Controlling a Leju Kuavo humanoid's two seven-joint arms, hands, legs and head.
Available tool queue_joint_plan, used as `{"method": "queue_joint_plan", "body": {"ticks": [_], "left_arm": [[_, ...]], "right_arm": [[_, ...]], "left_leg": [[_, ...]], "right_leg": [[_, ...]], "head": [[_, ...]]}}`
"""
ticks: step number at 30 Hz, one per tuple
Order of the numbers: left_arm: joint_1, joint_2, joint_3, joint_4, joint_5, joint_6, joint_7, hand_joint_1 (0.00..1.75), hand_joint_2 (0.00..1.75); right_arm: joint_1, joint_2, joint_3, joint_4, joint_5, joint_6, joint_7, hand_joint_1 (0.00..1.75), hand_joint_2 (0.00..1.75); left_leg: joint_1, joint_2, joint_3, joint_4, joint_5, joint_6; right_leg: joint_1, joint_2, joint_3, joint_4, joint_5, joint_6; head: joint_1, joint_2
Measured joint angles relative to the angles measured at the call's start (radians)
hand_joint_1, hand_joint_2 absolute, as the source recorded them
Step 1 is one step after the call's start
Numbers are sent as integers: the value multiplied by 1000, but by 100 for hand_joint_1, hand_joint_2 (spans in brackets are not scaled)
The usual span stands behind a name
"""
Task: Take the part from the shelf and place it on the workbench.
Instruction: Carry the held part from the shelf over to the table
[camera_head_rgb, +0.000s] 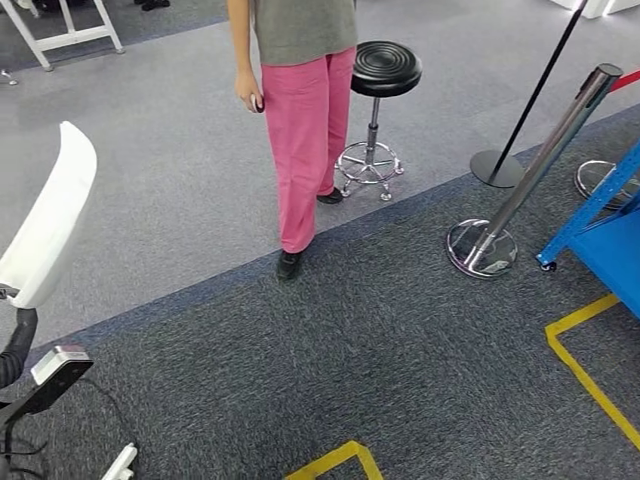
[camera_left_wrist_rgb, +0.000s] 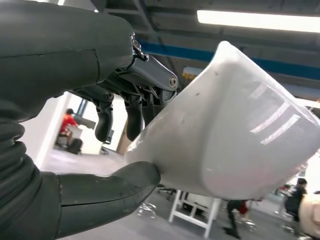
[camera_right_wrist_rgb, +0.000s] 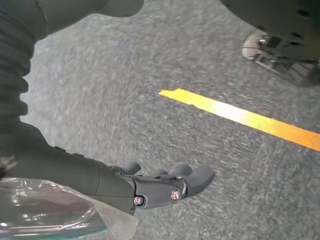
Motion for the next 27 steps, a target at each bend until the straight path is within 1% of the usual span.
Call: {"method": "queue_joint_plan", "body": {"ticks": [1, 2, 3, 4, 5, 6, 7, 8, 9, 10, 11, 12, 13, 14, 15, 16, 17, 18, 19, 20, 21, 22, 23, 24, 25, 26, 27], "left_arm": [[8, 2, 4, 0, 0, 2, 0, 117, 175], [19, 3, 11, -1, 0, 3, 0, 117, 175], [29, 6, 18, -1, 0, 5, 0, 117, 175], [37, 8, 25, -2, 0, 7, 0, 117, 175], [43, 9, 32, -2, 1, 10, 0, 117, 175], [47, 10, 38, -3, 2, 12, 0, 117, 175], [52, 10, 43, -3, 2, 13, 0, 117, 175], [59, 10, 46, -3, 3, 13, 0, 117, 175], [65, 10, 49, -3, 3, 13, 0, 117, 175], [70, 10, 51, -3, 3, 13, 0, 117, 175], [73, 10, 53, -3, 3, 14, 0, 117, 175], [75, 11, 56, -3, 3, 14, 0, 117, 175], [75, 11, 59, -3, 3, 14, 0, 117, 175], [75, 11, 61, -3, 3, 15, 0, 117, 175], [77, 11, 64, -4, 4, 15, 0, 117, 175], [81, 12, 67, -4, 5, 16, -2, 117, 175], [87, 13, 72, -5, 6, 17, -5, 117, 175], [93, 14, 77, -7, 8, 19, -8, 117, 175], [98, 16, 84, -9, 10, 21, -12, 117, 175], [101, 17, 90, -11, 13, 24, -15, 117, 175], [105, 18, 97, -12, 15, 27, -18, 117, 175], [109, 18, 103, -13, 18, 28, -22, 117, 175], [115, 18, 109, -13, 21, 30, -26, 117, 175], [121, 19, 115, -13, 22, 31, -29, 117, 175], [126, 19, 121, -13, 23, 31, -32, 117, 175], [130, 19, 127, -13, 23, 31, -34, 117, 175], [133, 19, 132, -13, 24, 32, -34, 117, 175]], "right_arm": [[-1, 0, 0, -1, 6, 3, 2, 0, 175], [-3, 0, 0, -1, 15, 8, 3, 0, 175], [-4, 0, 0, -1, 24, 14, 3, 0, 175], [-5, 0, 0, -1, 32, 19, 4, 0, 175], [-5, 0, 0, -1, 39, 24, 4, 0, 175], [-5, 0, 0, -1, 43, 27, 4, 0, 175], [-5, 0, 0, -1, 45, 30, 4, 0, 175], [-5, 0, 0, -1, 46, 31, 4, 0, 175], [-5, 0, 0, -1, 47, 31, 4, 0, 175], [-6, 0, 0, -1, 47, 31, 5, 0, 175], [-6, 0, 0, -1, 47, 31, 5, 0, 175], [-7, 0, 0, -1, 47, 31, 5, 0, 175], [-7, 0, 0, -1, 48, 31, 4, 0, 175], [-8, 0, 0, -1, 48, 32, 4, 0, 175], [-9, 0, 0, -1, 51, 34, 4, 0, 175], [-11, 0, 0, -1, 55, 39, 4, 0, 175], [-14, 0, -1, -1, 61, 46, 5, 0, 175], [-17, 0, -1, 0, 69, 54, 5, 0, 175], [-20, 1, -1, 0, 76, 62, 5, 0, 175], [-23, 1, -1, 0, 82, 70, 6, 0, 175], [-25, 1, -1, 1, 88, 79, 7, 0, 175], [-26, 2, -1, 3, 94, 87, 8, 0, 175], [-26, 2, -1, 5, 99, 95, 9, 0, 175], [-26, 2, -1, 8, 104, 101, 10, 0, 175], [-27, 2, -1, 10, 108, 105, 10, 0, 175], [-28, 2, 0, 13, 111, 108, 10, 0, 175], [-30, 3, 0, 15, 113, 110, 10, 0, 175]], "left_leg": [[2, -13, -4, 0, 2, -7], [4, -13, -7, 1, 2, -13], [4, 3, -12, 13, -6, -19], [3, 30, -25, 41, -24, -23], [2, 63, -47, 90, -52, -28], [3, 89, -78, 157, -85, -33], [5, 101, -111, 223, -113, -37], [8, 106, -134, 270, -127, -40], [10, 109, -140, 284, -121, -42], [11, 113, -125, 254, -97, -42], [12, 123, -92, 194, -62, -42], [9, 146, -55, 124, -34, -40], [5, 165, -23, 63, -15, -35], [1, 181, -4, 25, -8, -28], [-3, 186, 2, 10, -11, -22], [-5, 176, 0, 6, -11, -14], [-4, 165, 1, 3, -10, -7], [-2, 154, 3, -1, -8, -1], [0, 143, 5, -4, -7, 5], [2, 133, 7, -6, -6, 11], [1, 122, 7, -6, -6, 14], [1, 110, 7, -6, -7, 17], [0, 97, 8, -6, -7, 18], [0, 83, 9, -5, -8, 19], [0, 68, 11, -5, -8, 18], [0, 53, 14, -5, -9, 17], [1, 39, 16, -5, -10, 16]], "right_leg": [[1, -11, 4, -5, 0, -3], [1, -23, 8, -7, 2, -8], [1, -36, 12, -11, 4, -14], [0, -49, 15, -15, 5, -20], [1, -64, 18, -17, 4, -25], [2, -79, 20, -17, 2, -29], [4, -94, 21, -17, -1, -31], [5, -110, 23, -17, -3, -32], [5, -125, 25, -17, -6, -32], [5, -138, 28, -17, -9, -30], [6, -152, 33, -17, -12, -28], [7, -164, 38, -17, -16, -24], [10, -175, 42, -16, -22, -20], [12, -186, 46, -16, -26, -15], [15, -198, 48, -16, -29, -10], [17, -209, 52, -18, -32, -5], [15, -216, 53, -19, -36, 1], [13, -205, 51, -13, -45, 6], [11, -181, 41, 12, -62, 10], [9, -150, 17, 60, -89, 12], [8, -118, -15, 129, -121, 12], [8, -101, -55, 204, -149, 11], [8, -93, -90, 263, -162, 11], [8, -90, -111, 287, -156, 10], [8, -88, -111, 270, -130, 8], [7, -81, -93, 215, -88, 5], [5, -59, -66, 143, -46, 3]], "head": [[0, 0], [0, 0], [-1, 0], [-3, 0], [-4, 0], [-5, 0], [-5, 0], [-5, 0], [-5, 0], [-5, 0], [-5, 0], [-5, 0], [-5, 0], [-4, 0], [-4, 0], [-4, 0], [-4, 0], [-3, 0], [-2, 0], [0, 0], [2, 0], [3, 0], [3, 0], [3, 0], [3, 0], [3, 0], [3, 0]]}}
